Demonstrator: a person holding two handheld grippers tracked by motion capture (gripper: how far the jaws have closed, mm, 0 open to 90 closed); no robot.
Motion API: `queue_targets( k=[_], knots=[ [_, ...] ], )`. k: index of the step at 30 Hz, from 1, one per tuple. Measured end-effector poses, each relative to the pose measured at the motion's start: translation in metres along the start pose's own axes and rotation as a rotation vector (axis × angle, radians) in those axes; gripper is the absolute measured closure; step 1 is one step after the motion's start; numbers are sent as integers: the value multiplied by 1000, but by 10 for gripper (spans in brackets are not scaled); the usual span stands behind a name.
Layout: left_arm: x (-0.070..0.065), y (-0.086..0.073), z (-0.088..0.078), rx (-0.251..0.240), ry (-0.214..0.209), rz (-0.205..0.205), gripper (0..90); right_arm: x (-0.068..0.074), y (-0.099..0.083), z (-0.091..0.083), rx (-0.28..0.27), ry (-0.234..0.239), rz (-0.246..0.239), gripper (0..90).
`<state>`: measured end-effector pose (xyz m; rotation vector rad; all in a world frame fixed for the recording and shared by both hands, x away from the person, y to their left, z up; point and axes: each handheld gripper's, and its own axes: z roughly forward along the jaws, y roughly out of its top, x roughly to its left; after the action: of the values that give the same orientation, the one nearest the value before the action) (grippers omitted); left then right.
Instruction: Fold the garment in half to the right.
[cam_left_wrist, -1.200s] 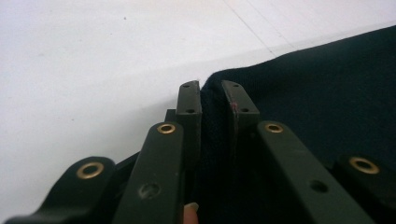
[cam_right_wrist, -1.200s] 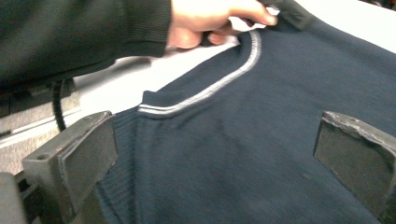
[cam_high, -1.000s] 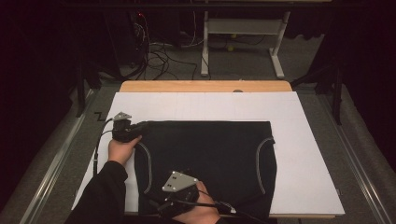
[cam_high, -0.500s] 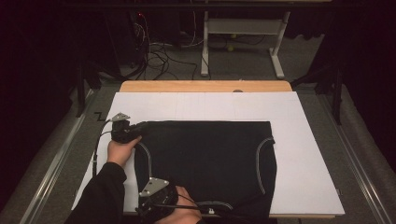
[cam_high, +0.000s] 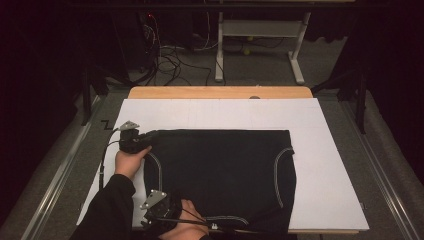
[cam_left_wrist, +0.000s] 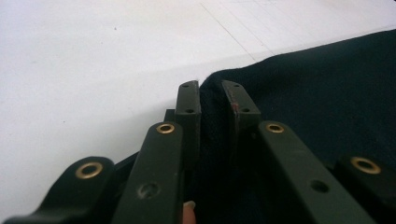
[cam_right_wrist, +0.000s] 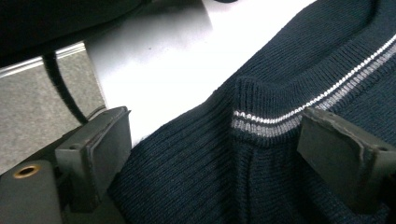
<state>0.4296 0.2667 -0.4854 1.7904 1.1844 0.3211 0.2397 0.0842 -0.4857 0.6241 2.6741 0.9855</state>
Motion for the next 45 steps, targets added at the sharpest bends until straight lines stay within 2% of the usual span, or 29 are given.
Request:
queue_targets(
  k=[8, 19, 22, 28, 41, 45],
  knots=[
    [1, 0, 0, 0, -1, -10, 747, -1, -2, -3, -11, -34, 13, 262],
    [1, 0, 0, 0, 5, -20, 744, -8, -7, -11, -34, -70, 25, 598],
    [1, 0, 0, -1, 4, -19, 744, -9, -7, -12, -32, -82, 20, 650],
    [2, 0, 0, -1, 0, -24, 744, -14, -8, -15, -31, -54, 31, 699],
    [3, 1, 0, 7, 1, -36, 750, -16, -13, -37, -131, -44, 23, 721],
    [3, 2, 3, 26, 8, -42, 754, -18, -15, -44, -161, -45, 16, 726]
  ],
)
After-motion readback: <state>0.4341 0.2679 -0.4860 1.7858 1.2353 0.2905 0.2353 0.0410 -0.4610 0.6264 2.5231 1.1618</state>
